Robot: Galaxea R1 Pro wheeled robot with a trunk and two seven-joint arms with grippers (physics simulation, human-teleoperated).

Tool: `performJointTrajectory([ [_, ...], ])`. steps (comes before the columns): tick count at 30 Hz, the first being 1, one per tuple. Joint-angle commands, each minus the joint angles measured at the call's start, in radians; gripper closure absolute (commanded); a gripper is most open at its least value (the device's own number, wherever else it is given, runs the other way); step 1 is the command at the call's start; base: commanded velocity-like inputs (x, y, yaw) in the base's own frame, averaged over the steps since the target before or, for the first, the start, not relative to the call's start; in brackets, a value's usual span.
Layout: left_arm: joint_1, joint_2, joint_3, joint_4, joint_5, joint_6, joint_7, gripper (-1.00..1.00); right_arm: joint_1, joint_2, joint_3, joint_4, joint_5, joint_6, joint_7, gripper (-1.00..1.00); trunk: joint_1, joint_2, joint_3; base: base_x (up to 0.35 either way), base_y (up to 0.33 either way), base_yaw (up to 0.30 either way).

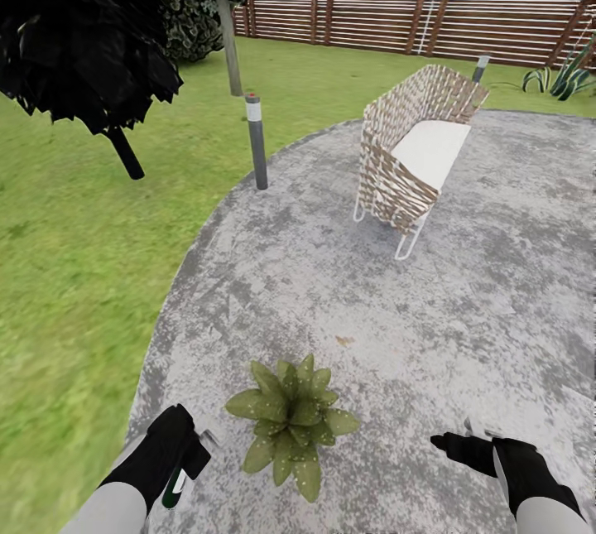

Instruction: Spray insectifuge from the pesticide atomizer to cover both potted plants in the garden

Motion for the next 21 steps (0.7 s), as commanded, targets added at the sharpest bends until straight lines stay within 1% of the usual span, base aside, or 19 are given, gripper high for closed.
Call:
performJointTrajectory([
  [1,0.000,-0.001,0.006,-0.002,-0.010,0.000,-0.010,1.00,-0.001,0.001,-0.007,-0.002,0.011,0.003,0.010,-1.00,0.000,0.000,-0.001,0.000,0.307,-0.240],
  [6,0.000,-0.001,0.006,-0.002,-0.010,0.000,-0.010,1.00,-0.001,0.001,-0.007,-0.002,0.011,0.003,0.010,-1.00,0.000,0.000,-0.001,0.000,0.298,-0.241],
  [9,0.000,-0.001,0.005,-0.002,-0.010,0.000,-0.010,1.00,-0.001,0.001,-0.007,-0.002,0.011,0.003,0.010,-1.00,0.000,0.000,-0.001,0.000,0.224,-0.241],
  [21,0.000,-0.001,0.004,-0.002,-0.010,0.000,-0.010,1.00,-0.001,0.001,-0.007,-0.002,0.011,0.003,0.010,-1.00,0.000,0.000,-0.001,0.000,0.018,-0.232],
])
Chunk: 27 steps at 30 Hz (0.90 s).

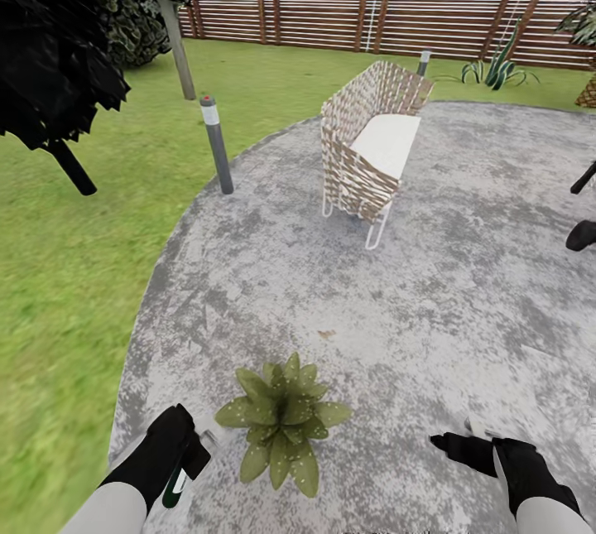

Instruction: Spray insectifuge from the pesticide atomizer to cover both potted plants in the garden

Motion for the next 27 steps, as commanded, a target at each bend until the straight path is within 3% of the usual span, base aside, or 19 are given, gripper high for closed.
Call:
performJointTrajectory([
  [1,0.000,-0.001,0.006,-0.002,-0.010,0.001,-0.010,1.00,-0.001,0.001,-0.007,-0.001,0.010,0.002,0.009,-1.00,0.000,0.000,-0.001,0.000,0.000,-0.215],
  [6,0.000,-0.001,0.006,-0.002,-0.010,0.001,-0.010,1.00,-0.001,0.001,-0.007,-0.001,0.011,0.002,0.010,-1.00,0.000,0.000,-0.001,0.000,0.047,-0.211],
  [16,0.000,-0.001,0.006,-0.002,-0.009,0.001,-0.011,1.00,-0.001,0.001,-0.007,0.000,0.012,0.002,0.009,-1.00,0.000,0.000,-0.001,0.000,0.293,-0.060],
  [27,0.000,-0.003,0.006,-0.002,-0.009,0.001,-0.010,1.00,-0.001,0.001,-0.007,0.000,0.012,0.002,0.009,-1.00,0.000,0.000,-0.001,-0.125,0.296,-0.261],
])
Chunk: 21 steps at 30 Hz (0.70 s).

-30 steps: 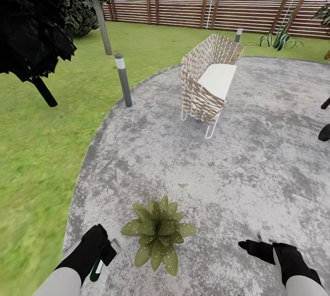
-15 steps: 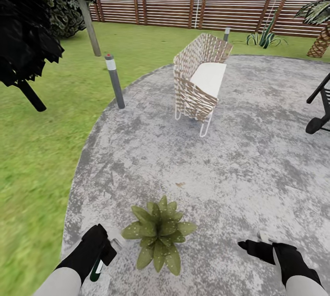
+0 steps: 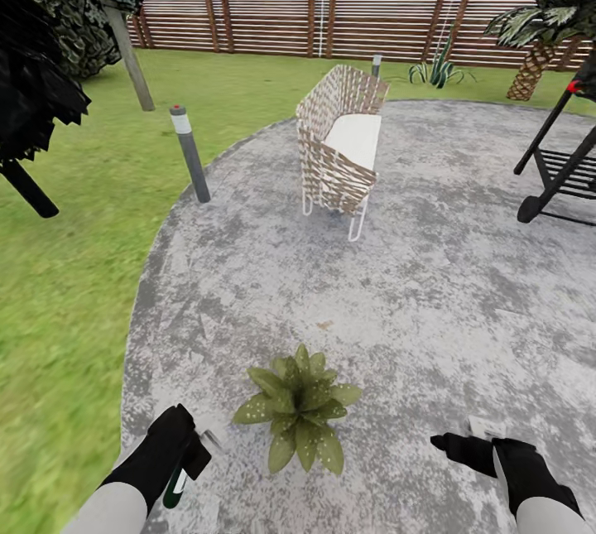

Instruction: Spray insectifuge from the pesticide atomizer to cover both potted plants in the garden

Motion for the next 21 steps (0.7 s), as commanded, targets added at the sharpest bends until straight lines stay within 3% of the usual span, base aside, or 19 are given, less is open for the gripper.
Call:
performJointTrajectory([
  [1,0.000,-0.001,0.006,-0.002,-0.010,0.000,-0.010,1.00,-0.001,0.001,-0.007,-0.002,0.011,0.003,0.010,-1.00,0.000,0.000,-0.001,-0.168,0.281,-0.276],
  [8,-0.001,-0.001,0.006,-0.002,-0.010,0.000,-0.011,1.00,-0.001,0.001,-0.007,-0.002,0.011,0.003,0.009,-1.00,0.000,0.000,-0.001,-0.133,0.280,-0.276],
  [15,-0.001,-0.001,0.006,-0.002,-0.010,0.000,-0.011,1.00,-0.001,0.001,-0.007,-0.002,0.011,0.003,0.009,-1.00,0.000,0.000,-0.001,0.042,0.279,-0.276],
  [21,-0.001,-0.001,0.006,-0.002,-0.010,0.000,-0.011,1.00,-0.001,0.001,-0.007,-0.002,0.011,0.002,0.008,-1.00,0.000,0.000,-0.001,0.028,0.083,-0.274],
])
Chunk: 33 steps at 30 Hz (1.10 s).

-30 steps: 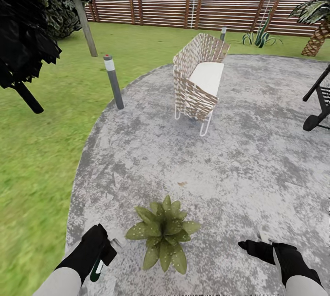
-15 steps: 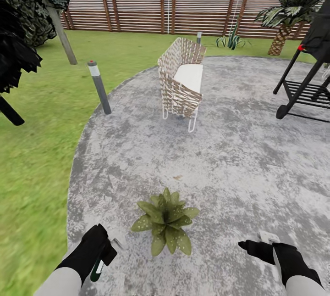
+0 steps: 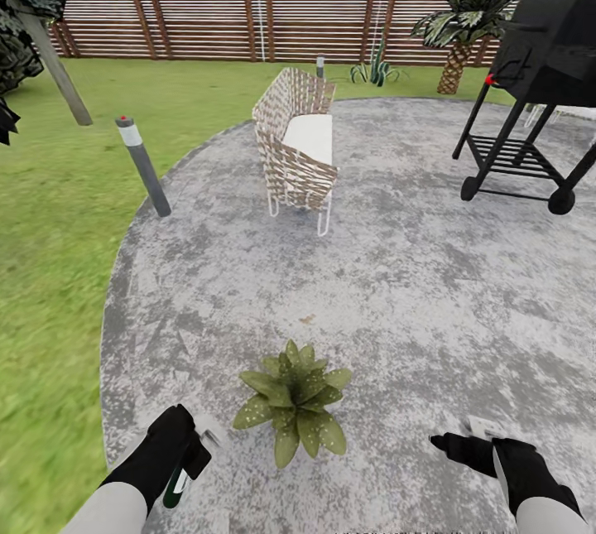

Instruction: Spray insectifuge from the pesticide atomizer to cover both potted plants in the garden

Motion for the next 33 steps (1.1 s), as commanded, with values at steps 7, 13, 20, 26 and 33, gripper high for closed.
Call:
performJointTrajectory([
  [7,0.000,-0.001,0.006,-0.002,-0.010,0.001,-0.010,1.00,-0.001,0.001,-0.007,-0.001,0.011,0.002,0.009,-1.00,0.000,0.000,-0.001,0.001,0.215,-0.186],
  [13,0.000,-0.002,0.006,-0.002,-0.010,0.001,-0.010,1.00,-0.001,0.001,-0.007,-0.001,0.010,0.002,0.009,-1.00,0.000,0.000,-0.001,0.000,0.311,-0.051],
  [20,0.000,-0.002,0.006,-0.002,-0.010,0.001,-0.010,1.00,-0.001,0.001,-0.007,-0.001,0.011,0.002,0.009,-1.00,0.000,0.000,-0.001,0.000,0.313,-0.233],
  [26,0.000,-0.002,0.006,-0.002,-0.010,0.001,-0.010,1.00,-0.001,0.001,-0.007,-0.001,0.011,0.002,0.009,-1.00,0.000,0.000,-0.001,0.000,0.313,-0.288],
  [33,0.000,-0.001,0.006,-0.002,-0.010,0.001,-0.010,1.00,-0.001,0.001,-0.007,-0.001,0.011,0.002,0.009,-1.00,0.000,0.000,-0.001,0.000,0.309,-0.292],
])
